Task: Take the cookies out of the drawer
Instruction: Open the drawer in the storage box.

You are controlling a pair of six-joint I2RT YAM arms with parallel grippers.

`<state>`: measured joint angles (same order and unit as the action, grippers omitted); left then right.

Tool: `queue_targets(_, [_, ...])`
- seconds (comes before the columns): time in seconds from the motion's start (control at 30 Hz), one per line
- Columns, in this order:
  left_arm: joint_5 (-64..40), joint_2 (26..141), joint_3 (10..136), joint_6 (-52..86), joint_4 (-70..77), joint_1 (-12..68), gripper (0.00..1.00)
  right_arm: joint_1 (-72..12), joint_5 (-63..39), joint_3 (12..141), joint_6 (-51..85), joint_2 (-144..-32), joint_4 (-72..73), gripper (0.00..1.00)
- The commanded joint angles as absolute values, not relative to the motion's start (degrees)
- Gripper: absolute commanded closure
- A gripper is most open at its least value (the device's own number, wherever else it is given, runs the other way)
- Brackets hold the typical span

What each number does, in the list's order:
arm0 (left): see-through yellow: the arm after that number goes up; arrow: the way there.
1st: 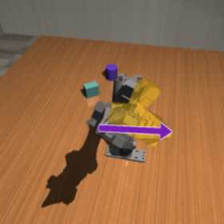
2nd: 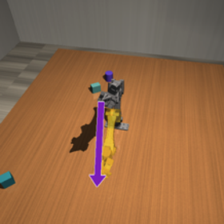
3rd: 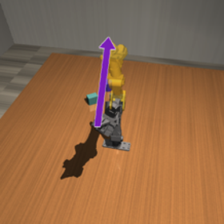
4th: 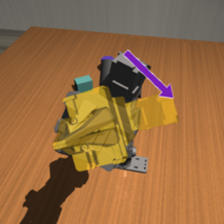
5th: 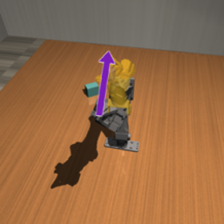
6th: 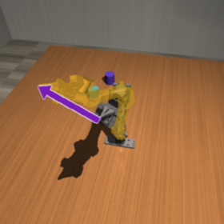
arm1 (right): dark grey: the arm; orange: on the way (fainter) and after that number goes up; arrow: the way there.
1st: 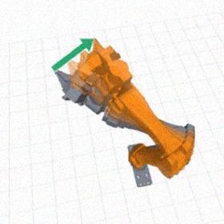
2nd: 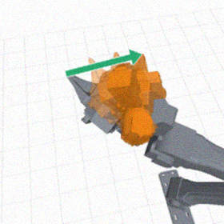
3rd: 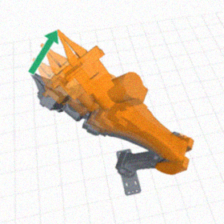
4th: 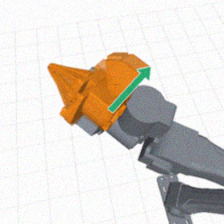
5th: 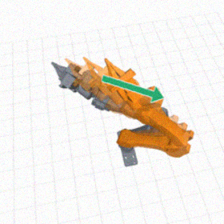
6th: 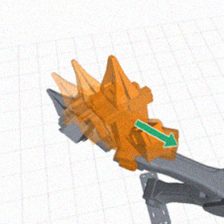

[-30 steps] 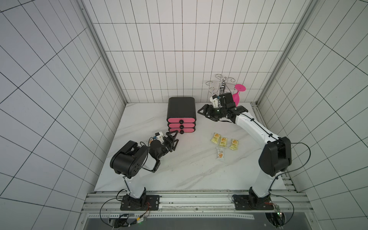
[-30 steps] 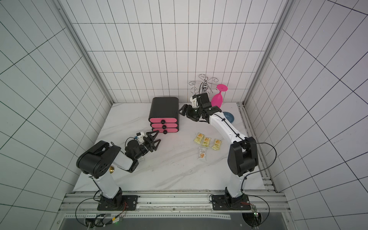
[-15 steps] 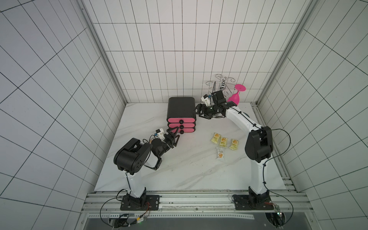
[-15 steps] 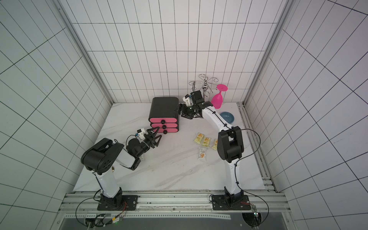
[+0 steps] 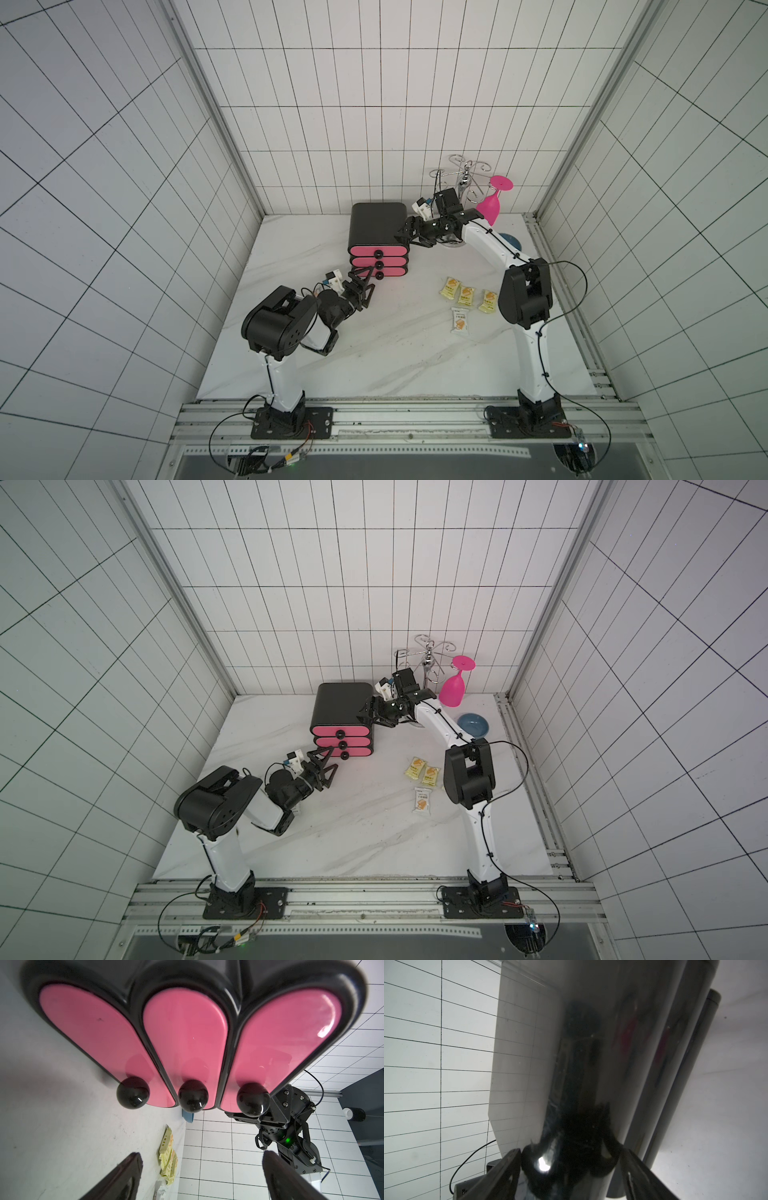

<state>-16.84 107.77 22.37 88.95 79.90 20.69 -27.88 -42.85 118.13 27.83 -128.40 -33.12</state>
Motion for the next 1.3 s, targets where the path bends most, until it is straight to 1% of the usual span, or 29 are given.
queue_targets(0.0, [-15.8, 109.1, 22.9, 87.8, 81.0, 20.8, 0.06, -28.9, -41.3, 120.1, 25.2, -130.0, -38.4, 0.32])
queue_targets(0.03, [-15.8, 109.2, 23.3, 87.5, 81.0, 20.8, 0.07, -29.2, -41.2, 120.1, 24.9, -130.1, -39.0, 0.34])
queue_targets(0.17, [-15.1, 110.8, 23.9, 87.5, 81.0, 20.9, 0.08, -30.2, -41.0, 118.9, 24.8, -129.7, -39.5, 0.36])
queue_targets(0.27, [-14.4, 111.6, 24.4, 87.0, 81.0, 20.9, 0.11, -30.7, -40.8, 118.3, 25.0, -129.5, -39.8, 0.38])
queue_targets(0.4, [-14.4, 113.2, 25.9, 86.1, 81.0, 21.4, 0.18, -30.8, -40.7, 117.5, 25.2, -129.2, -39.7, 0.38])
queue_targets(0.53, [-13.3, 116.3, 26.5, 85.1, 81.0, 22.3, 0.22, -30.8, -40.5, 117.1, 25.3, -129.1, -39.7, 0.39])
queue_targets(0.77, [-12.0, 121.5, 27.9, 84.6, 81.0, 22.7, 0.24, -30.6, -40.7, 116.8, 25.5, -129.1, -39.7, 0.40])
queue_targets(0.9, [-10.3, 124.5, 30.3, 85.3, 81.0, 22.7, 0.27, -30.2, -40.8, 116.5, 25.5, -129.0, -39.7, 0.41])
queue_targets(1.0, [-10.4, 126.2, 32.4, 84.7, 81.0, 22.7, 0.33, -29.8, -40.9, 116.5, 25.7, -129.2, -39.7, 0.42])
queue_targets(1.13, [-8.9, 127.8, 32.3, 85.5, 81.0, 22.6, 0.39, -29.4, -41.2, 116.8, 25.7, -129.4, -39.7, 0.43])
queue_targets(1.27, [-7.0, 128.5, 31.6, 85.8, 81.0, 22.6, 0.43, -29.4, -41.5, 117.0, 25.9, -129.7, -39.7, 0.43])
